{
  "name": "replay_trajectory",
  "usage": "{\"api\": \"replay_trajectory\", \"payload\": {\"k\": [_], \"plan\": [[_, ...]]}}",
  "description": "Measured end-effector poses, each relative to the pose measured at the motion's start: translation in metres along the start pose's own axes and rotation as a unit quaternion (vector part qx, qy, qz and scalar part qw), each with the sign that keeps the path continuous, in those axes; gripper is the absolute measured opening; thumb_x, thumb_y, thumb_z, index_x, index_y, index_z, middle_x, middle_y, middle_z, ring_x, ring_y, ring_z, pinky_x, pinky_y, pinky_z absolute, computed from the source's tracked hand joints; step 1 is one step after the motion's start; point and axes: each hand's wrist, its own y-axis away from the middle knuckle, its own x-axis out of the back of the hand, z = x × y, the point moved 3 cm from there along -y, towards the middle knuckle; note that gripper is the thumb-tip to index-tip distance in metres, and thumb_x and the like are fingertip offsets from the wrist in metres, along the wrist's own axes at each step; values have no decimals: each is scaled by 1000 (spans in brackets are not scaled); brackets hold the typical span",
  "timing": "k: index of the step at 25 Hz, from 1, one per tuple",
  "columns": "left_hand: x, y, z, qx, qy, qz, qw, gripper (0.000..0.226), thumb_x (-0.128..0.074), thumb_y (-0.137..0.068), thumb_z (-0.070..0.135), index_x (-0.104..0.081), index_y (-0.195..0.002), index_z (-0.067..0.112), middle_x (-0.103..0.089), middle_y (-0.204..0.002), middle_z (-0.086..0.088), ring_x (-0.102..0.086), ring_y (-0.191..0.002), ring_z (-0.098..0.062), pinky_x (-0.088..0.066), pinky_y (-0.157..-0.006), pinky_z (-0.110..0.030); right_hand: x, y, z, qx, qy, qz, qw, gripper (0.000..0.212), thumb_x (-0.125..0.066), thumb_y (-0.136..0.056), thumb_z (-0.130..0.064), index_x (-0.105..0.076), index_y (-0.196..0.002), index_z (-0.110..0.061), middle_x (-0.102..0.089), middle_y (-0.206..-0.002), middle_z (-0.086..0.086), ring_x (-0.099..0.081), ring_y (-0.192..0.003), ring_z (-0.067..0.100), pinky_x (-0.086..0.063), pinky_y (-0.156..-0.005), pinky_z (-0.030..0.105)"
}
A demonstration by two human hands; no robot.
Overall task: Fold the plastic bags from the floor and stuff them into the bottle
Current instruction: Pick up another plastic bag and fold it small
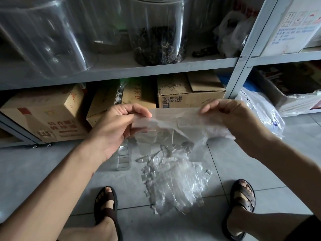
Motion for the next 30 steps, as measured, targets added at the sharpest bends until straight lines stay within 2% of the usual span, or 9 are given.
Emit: {"api": "replay_trajectory", "payload": {"k": [3, 11, 13, 15, 17, 19, 21, 23, 30], "plan": [[0, 1, -1, 3, -26, -5, 1000, 14, -65, -84, 12, -74, -93, 18, -76, -94, -2, -69, -74, -11, -56, -56, -23, 1, -1, 4, -12, 7, 8, 1000, 30, -56, -95, 6, -68, -115, -12, -75, -96, 13, -73, -81, 22, -59, -68, 25], [-3, 2, 0, -31, -64, -64, 995, 40, -62, -80, -1, -72, -110, 25, -75, -107, -5, -67, -94, -20, -56, -63, -30, -4, -1, 3, -29, -14, -24, 999, 17, -59, -91, 3, -71, -93, -8, -71, -80, 3, -68, -69, 13, -56, -63, 20], [-7, 4, 3, -81, -72, -105, 989, 54, -57, -79, -16, -69, -116, 22, -74, -114, -4, -67, -109, -13, -56, -77, -21, -6, 2, 3, -54, -10, -48, 997, 27, -51, -94, 7, -72, -90, -9, -71, -83, 5, -67, -74, 15, -56, -65, 21], [-11, 6, 7, -110, -89, -110, 984, 43, -58, -81, -14, -74, -106, 17, -74, -115, -4, -65, -117, -13, -53, -90, -21, -7, 6, 2, -83, -32, -59, 994, 38, -41, -95, 11, -72, -85, -8, -72, -82, 3, -68, -76, 14, -56, -62, 20], [-11, 6, 5, -87, -77, -76, 990, 28, -62, -84, -1, -80, -86, 20, -77, -104, -4, -69, -107, -14, -55, -88, -22, -8, 8, 5, -111, -75, -50, 990, 38, -47, -91, 4, -75, -70, -12, -72, -73, 0, -69, -69, 10, -54, -55, 18], [-12, 7, -4, -7, -40, -3, 999, 29, -63, -88, 9, -81, -75, 27, -78, -91, -1, -74, -90, -16, -58, -84, -29, -12, 7, 11, -155, -125, -26, 980, 14, -66, -73, -12, -75, -62, -13, -70, -70, 0, -67, -60, 9, -54, -52, 20], [-13, 8, -15, 90, 29, 37, 995, 16, -65, -89, 16, -79, -83, 21, -78, -91, -3, -75, -79, -20, -57, -81, -37, -14, 4, 22, -220, -148, 0, 964, 7, -70, -80, -19, -73, -82, -13, -68, -77, 3, -64, -59, 12, -56, -53, 23], [-16, 11, -21, 154, 49, 44, 986, 13, -65, -91, 22, -77, -93, 18, -79, -92, -2, -74, -66, -16, -58, -65, -30, -13, 1, 32, -265, -163, 33, 950, 14, -65, -90, -19, -66, -100, -10, -67, -83, 6, -64, -61, 15, -57, -53, 26], [-8, 4, -24, 150, 21, 24, 988, 35, -56, -96, 37, -75, -106, 9, -76, -101, -17, -76, -89, -27, -62, -82, -39, -11, 0, 28, -257, -185, 117, 941, 15, -63, -93, -14, -69, -84, -5, -72, -70, 7, -68, -52, 17, -61, -51, 33]]}}
